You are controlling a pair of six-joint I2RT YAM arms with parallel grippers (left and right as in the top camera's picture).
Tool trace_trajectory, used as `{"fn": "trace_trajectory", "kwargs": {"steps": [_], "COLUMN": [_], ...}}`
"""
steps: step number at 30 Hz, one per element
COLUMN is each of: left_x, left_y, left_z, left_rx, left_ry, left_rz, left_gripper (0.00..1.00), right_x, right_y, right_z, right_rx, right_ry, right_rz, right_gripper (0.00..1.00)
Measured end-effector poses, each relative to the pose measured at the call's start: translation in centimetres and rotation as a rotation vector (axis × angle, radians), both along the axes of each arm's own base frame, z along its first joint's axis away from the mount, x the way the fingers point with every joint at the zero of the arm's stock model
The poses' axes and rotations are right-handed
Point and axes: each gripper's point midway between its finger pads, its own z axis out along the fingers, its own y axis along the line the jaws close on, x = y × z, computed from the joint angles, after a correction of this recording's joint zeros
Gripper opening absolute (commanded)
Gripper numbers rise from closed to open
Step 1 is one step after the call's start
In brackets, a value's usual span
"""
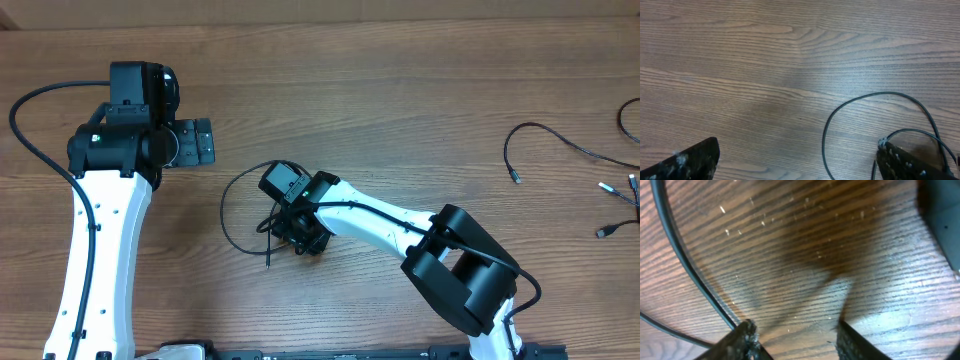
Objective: Untangle cables
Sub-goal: 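Lift the black cable with the right gripper and carry it right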
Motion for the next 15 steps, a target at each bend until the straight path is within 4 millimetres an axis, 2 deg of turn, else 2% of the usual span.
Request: {"fn": "trace_trajectory", "kwargs": {"steps": [4,5,11,14,15], "left_x": [0.0,0.0,0.0,0.0,0.0], "left_y": [0.0,0.0,0.0,0.0,0.0], "left_z": [0.0,0.0,0.0,0.0,0.0], "left_rx": [0.000,0.000,0.000,0.000,0.000], "left_ry": [0.000,0.000,0.000,0.000,0.000], "left_rz": [0.000,0.000,0.000,0.000,0.000], "left_gripper": [1.00,1.00,1.00,1.00,1.00], "right_x": [0.0,0.1,1.2,3.0,4.2], "right_y": [-0.1,-0.1,-0.9,-2.9,-3.9], "right_z": [-0.2,-0.2,-0.3,-0.2,0.1], "right_rx": [-0.005,-0.008,-0.024,-0.054,-0.064], "right_ry": [0.001,-0.002,-0.029,-0.038,-0.047], "right_rz": [-0.011,-0.017,-0.026,-0.024,-0.033], "right_gripper": [0.08,0.04,0.04,0.04,0.04]}}
